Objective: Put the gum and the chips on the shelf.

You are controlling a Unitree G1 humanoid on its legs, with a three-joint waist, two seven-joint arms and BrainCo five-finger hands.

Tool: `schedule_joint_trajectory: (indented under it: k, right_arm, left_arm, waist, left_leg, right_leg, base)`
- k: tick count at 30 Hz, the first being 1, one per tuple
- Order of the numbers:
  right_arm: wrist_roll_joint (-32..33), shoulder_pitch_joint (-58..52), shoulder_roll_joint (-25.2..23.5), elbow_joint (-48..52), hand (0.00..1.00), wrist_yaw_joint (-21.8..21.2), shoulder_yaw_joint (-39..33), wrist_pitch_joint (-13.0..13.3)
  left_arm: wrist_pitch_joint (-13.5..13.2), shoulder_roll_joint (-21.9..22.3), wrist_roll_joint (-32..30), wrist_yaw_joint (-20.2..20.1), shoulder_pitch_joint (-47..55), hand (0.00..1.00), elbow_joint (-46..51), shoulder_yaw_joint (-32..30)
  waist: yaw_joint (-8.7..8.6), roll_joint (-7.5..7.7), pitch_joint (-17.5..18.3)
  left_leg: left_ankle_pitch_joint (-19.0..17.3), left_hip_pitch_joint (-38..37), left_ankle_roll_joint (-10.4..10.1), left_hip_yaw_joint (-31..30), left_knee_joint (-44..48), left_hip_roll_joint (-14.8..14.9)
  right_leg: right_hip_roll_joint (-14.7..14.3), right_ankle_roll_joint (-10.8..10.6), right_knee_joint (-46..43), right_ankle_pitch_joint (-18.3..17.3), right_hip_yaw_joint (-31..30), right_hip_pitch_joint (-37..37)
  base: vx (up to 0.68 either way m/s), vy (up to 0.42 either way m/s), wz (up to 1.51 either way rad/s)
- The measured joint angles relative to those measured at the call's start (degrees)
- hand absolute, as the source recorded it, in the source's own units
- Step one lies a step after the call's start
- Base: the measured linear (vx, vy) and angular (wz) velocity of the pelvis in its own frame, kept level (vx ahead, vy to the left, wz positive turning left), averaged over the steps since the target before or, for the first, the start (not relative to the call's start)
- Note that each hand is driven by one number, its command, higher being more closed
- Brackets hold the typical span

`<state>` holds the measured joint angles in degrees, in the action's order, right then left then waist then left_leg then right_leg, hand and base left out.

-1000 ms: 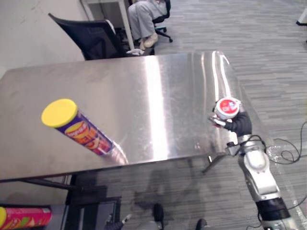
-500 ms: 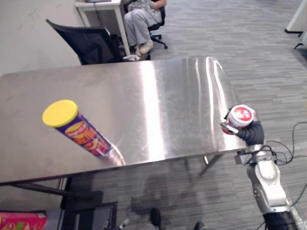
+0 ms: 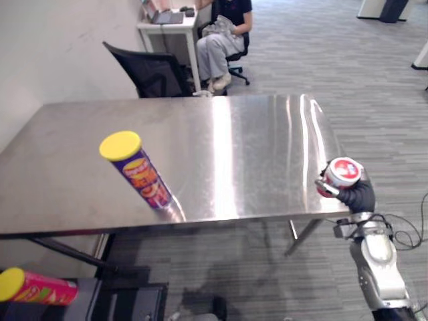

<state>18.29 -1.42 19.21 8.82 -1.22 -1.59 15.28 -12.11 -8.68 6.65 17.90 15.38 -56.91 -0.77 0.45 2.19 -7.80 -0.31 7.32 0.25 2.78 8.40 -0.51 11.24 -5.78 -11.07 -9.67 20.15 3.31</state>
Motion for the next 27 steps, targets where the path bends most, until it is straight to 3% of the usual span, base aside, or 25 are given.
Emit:
schedule_joint_trajectory:
  k: [3, 6, 7, 8, 9, 10, 12, 14, 15, 16, 17, 18, 19, 20, 22, 24, 25, 26, 27]
  right_arm:
    - [0.7, 2.81, 0.01, -0.09, 1.0, -0.7, 1.09, 0.0]
    - [0.67, 8.79, -0.01, -2.33, 1.0, -0.64, 4.74, -0.01]
    - [0.54, 9.69, 0.08, -2.96, 1.0, -0.68, 5.64, -0.02]
    - [0.41, 9.65, 0.05, -3.1, 1.0, -0.65, 5.61, 0.0]
    - [0.25, 9.37, 0.32, -3.11, 1.0, -0.61, 4.73, 0.13]
    - [0.14, 9.21, 0.27, -3.29, 1.0, -0.42, 3.53, 0.14]
    - [-0.16, 8.59, 0.3, -3.12, 1.0, 0.04, 1.38, 0.16]
    - [-0.15, 7.82, 1.03, -2.51, 1.0, 0.04, -0.46, 0.4]
    - [-0.03, 7.74, 2.24, -2.38, 1.0, 0.05, -1.52, 0.46]
    - [0.12, 7.71, 2.9, -2.66, 1.0, 0.06, -1.85, 0.33]
    - [0.24, 7.57, 2.91, -2.7, 1.0, -0.1, -1.96, 0.32]
    - [0.27, 7.18, 2.78, -2.61, 1.0, -0.38, -2.16, 0.36]
    - [0.29, 7.24, 2.67, -2.56, 1.0, -0.52, -2.28, 0.4]
    - [0.32, 6.9, 2.65, -2.48, 1.0, -0.47, -2.35, 0.4]
    - [0.53, 6.41, 2.9, -2.46, 1.0, 0.08, -3.04, 0.38]
    - [0.53, 5.11, 2.88, -1.81, 1.0, 1.33, -3.48, 0.4]
    - [0.49, 4.6, 2.7, -1.57, 1.0, 1.63, -3.99, 0.5]
    - [0.46, 3.9, 2.36, -1.45, 1.0, 2.29, -4.52, 0.49]
    - [0.35, 3.9, 2.51, -1.45, 1.0, 2.98, -4.73, 0.46]
  left_arm:
    - [-0.25, 0.78, 0.05, 0.03, -0.01, 0.0, 0.62, -1.23]
    - [-0.36, 2.17, 2.28, 0.1, 0.23, 0.0, 1.78, -2.14]
    - [-0.35, 2.63, 2.62, 0.08, 0.43, 0.0, 1.84, -2.94]
    - [-0.38, 2.73, 4.53, 0.08, 0.18, 0.0, 1.87, -4.03]
    - [-0.43, 2.88, 4.95, 0.06, -0.35, 0.0, 1.45, -4.66]
    - [-0.4, 2.88, 5.63, -0.07, -0.52, 0.0, 0.87, -4.75]
    - [-0.26, 3.02, 5.51, -0.14, 0.11, 0.0, -0.22, -5.7]
    - [-0.26, 3.34, 5.52, -0.12, 0.33, 0.0, -0.26, -6.88]
    - [-0.49, 3.65, 5.54, -0.12, 0.2, 0.0, -0.09, -7.06]
    - [-1.38, 4.0, 5.46, -0.18, 0.1, 0.0, -0.05, -6.89]
    - [-1.77, 3.71, 5.47, -0.19, 0.11, 0.0, -0.17, -7.01]
    - [-1.83, 3.48, 5.5, -0.18, 0.05, 0.0, -0.78, -7.59]
    - [-2.02, 3.51, 5.5, -0.19, 0.16, 0.0, -1.37, -8.14]
    - [-2.01, 3.66, 5.5, -0.17, 0.75, 0.0, -2.5, -8.54]
    - [-2.35, 4.17, 5.44, -0.24, 0.72, 0.0, -3.09, -7.98]
    - [-3.37, 3.81, 4.44, -0.34, 0.68, 0.0, -3.9, -7.11]
    - [-3.73, 3.64, 3.96, -0.34, 0.47, 0.0, -4.21, -6.8]
    - [-3.96, 3.42, 3.37, -0.35, 0.34, 0.0, -4.18, -6.15]
    - [-4.0, 3.42, 3.36, -0.26, 0.38, 0.0, -4.17, -5.6]
  waist:
    - [0.56, -0.67, -1.25]
    - [2.92, -2.46, -4.32]
    - [4.09, -3.59, -4.95]
    - [4.12, -2.08, -5.03]
    - [3.04, -1.72, -5.31]
    - [2.89, -2.75, -5.01]
    - [2.03, -2.2, -5.27]
    - [1.19, -2.35, -5.09]
    - [0.61, -3.21, -4.59]
    - [0.42, -2.52, -4.39]
    - [0.39, -1.64, -3.91]
    - [0.11, -0.77, -3.33]
    - [0.48, -0.78, -3.39]
    - [0.95, -1.18, -3.21]
    - [0.44, -1.37, -2.85]
    - [-0.58, -0.84, -1.17]
    - [-0.81, -0.63, -1.08]
    - [-1.16, -0.72, -1.0]
    - [-1.72, -1.08, -1.05]
  left_leg:
    - [-0.56, 3.08, -0.58, -2.34, 4.19, 1.4]
    - [-1.31, 4.8, -1.39, -3.62, 5.73, 3.49]
    - [-2.18, 5.8, -0.11, -1.63, 5.35, 4.76]
    - [-3.86, 6.05, 2.93, 3.63, 4.87, 6.17]
    - [-5.06, 8.02, 5.9, 8.98, 9.54, 8.26]
    - [-5.05, 9.62, 6.22, 13.38, 15.78, 10.75]
    - [-5.8, 8.79, 6.22, 19.11, 28.24, 14.25]
    - [-6.91, 6.28, 4.91, 20.8, 34.53, 17.03]
    - [-5.67, 6.36, 4.3, 22.93, 33.2, 16.97]
    - [-4.58, 7.05, 5.76, 24.86, 30.5, 15.35]
    - [-3.07, 6.8, 5.94, 24.69, 24.86, 12.03]
    - [-2.24, 4.51, 5.18, 23.67, 16.91, 8.45]
    - [-3.94, 3.69, 5.09, 25.09, 18.93, 9.31]
    - [-5.29, 1.05, 3.72, 27.36, 19.52, 11.94]
    - [-5.08, 0.27, 2.41, 29.59, 14.95, 10.97]
    - [-3.78, -0.19, 0.85, 29.7, 4.71, 7.09]
    - [-4.99, -0.52, 2.04, 30.91, 4.25, 7.05]
    - [-6.99, -1.05, 1.72, 33.14, 5.68, 8.29]
    - [-7.2, -1.5, -0.23, 32.5, 3.57, 7.44]
  right_leg:
    - [-1.68, 0.11, -0.2, -0.04, 1.48, -0.07]
    - [-3.68, 1.88, -3.15, -1.91, 2.96, -1.14]
    - [-4.73, 2.57, -4.05, -2.47, 3.51, -1.47]
    - [-4.55, 3.5, -3.42, -2.78, 3.04, -2.29]
    - [-3.5, 4.33, -3.46, -2.33, 6.28, -2.45]
    - [-2.25, 5.04, -4.99, -2.61, 9.67, -2.94]
    - [1.07, 5.24, -8.75, -3.93, 14.42, -4.12]
    - [4.37, 4.88, -11.92, -4.99, 18.11, -5.15]
    - [6.44, 4.14, -14.69, -6.22, 20.5, -6.53]
    - [7.63, 3.62, -14.92, -6.4, 21.17, -7.68]
    - [8.6, 3.79, -13.47, -6.0, 21.83, -8.45]
    - [9.52, 4.41, -9.55, -3.33, 24.41, -7.89]
    - [9.51, 4.02, -8.91, -2.44, 25.97, -7.03]
    - [9.53, 3.81, -9.97, -2.05, 27.82, -6.5]
    - [10.55, 3.79, -10.96, -2.04, 31.37, -6.26]
    - [12.43, 3.42, -11.28, -1.6, 36.63, -6.74]
    - [13.08, 3.62, -11.69, -1.42, 37.81, -6.93]
    - [14.5, 3.58, -13.68, -1.4, 39.47, -7.01]
    - [16.07, 3.52, -15.81, -1.36, 40.61, -7.15]
  base:
    - [-0.11, -0.078, 0.29]
    - [-0.27, -0.123, 0.3]
    - [-0.23, -0.148, 0.72]
    - [-0.26, -0.162, 1.25]
    - [-0.24, -0.125, 1.48]
    - [-0.2, -0.056, 1.39]
    - [-0.09, -0.015, 1.23]
    - [-0.05, 0.023, 1.32]
    - [-0.11, 0.03, 1.59]
    - [-0.13, 0.024, 1.46]
    - [-0.2, 0.053, 1.44]
    - [-0.14, 0.056, 1.16]
    - [-0.15, 0.04, 1.04]
    - [-0.09, 0.031, 0.9]
    - [-0.12, 0.073, 1.0]
    - [-0.12, 0.108, 1.09]
    - [-0.06, 0.128, 0.96]
    - [0.0, 0.134, 0.84]
    - [0.0, 0.155, 0.75]
